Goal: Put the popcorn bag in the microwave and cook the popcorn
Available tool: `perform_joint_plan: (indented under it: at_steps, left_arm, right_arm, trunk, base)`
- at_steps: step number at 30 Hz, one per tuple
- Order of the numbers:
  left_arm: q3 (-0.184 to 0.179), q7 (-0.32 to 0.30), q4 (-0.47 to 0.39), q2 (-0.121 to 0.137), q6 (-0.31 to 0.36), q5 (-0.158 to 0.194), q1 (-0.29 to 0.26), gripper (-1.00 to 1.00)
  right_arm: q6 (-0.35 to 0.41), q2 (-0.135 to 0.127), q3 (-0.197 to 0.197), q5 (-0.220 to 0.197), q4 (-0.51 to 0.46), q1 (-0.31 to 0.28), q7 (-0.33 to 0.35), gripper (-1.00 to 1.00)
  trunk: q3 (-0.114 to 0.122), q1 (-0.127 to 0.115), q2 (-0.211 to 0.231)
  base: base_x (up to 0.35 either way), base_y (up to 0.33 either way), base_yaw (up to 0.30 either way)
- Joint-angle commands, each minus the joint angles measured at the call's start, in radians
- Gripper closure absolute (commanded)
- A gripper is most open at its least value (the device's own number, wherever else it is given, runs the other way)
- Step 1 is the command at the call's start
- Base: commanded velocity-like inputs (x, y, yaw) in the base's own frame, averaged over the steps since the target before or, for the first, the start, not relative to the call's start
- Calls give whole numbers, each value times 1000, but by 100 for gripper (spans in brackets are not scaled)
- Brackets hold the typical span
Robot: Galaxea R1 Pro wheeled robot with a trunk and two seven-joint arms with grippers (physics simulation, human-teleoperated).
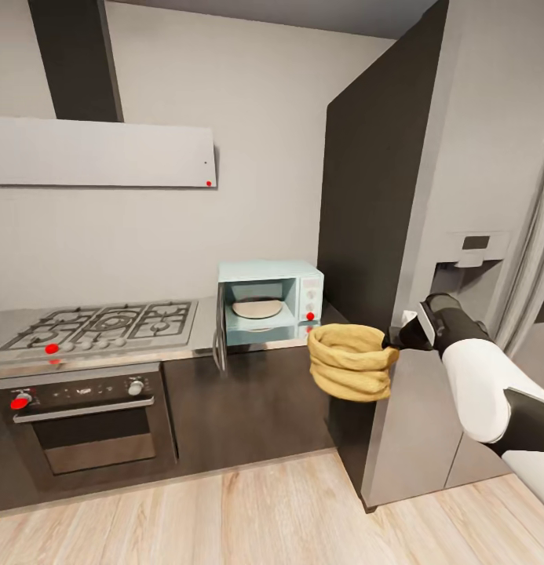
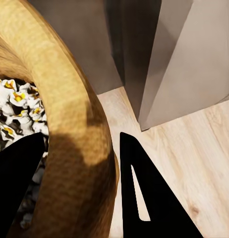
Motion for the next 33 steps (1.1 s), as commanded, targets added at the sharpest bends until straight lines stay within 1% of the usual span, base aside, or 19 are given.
perform_joint_plan:
  at_steps: [1, 11, 15, 22, 28, 33]
  left_arm:
    - [0, 0, 0, 0, -2, 9, 0, -100]
    - [0, 0, 1, 0, -2, 8, 0, -100]
    - [0, -1, 1, 0, -2, 8, 0, -100]
    - [-1, -1, 1, 1, -2, 8, 0, -100]
    - [-1, -1, 1, 1, -2, 8, 0, -100]
    - [-1, 0, 1, 1, -2, 8, 0, -100]
  right_arm:
    - [1, -1, -7, 11, -1, -1, 10, 100]
    - [0, -1, -7, 13, -1, -1, 15, 100]
    - [-2, 1, -7, 7, -1, -1, 18, 100]
    - [1, -1, -5, 16, -3, -1, 9, 100]
    - [9, -3, -1, 16, -16, -1, 10, 100]
    - [20, -3, 0, 16, -18, -1, 8, 100]
  trunk:
    - [-1, 0, -1]
    - [-1, 0, -1]
    - [-1, 0, -1]
    - [-1, 0, -1]
    - [-1, 0, -1]
    - [-1, 0, -1]
  base:
    - [0, 0, 0]
    - [10, 10, 0]
    - [191, 224, 0]
    - [194, 198, 0]
    - [134, 124, 0]
    - [25, 25, 0]
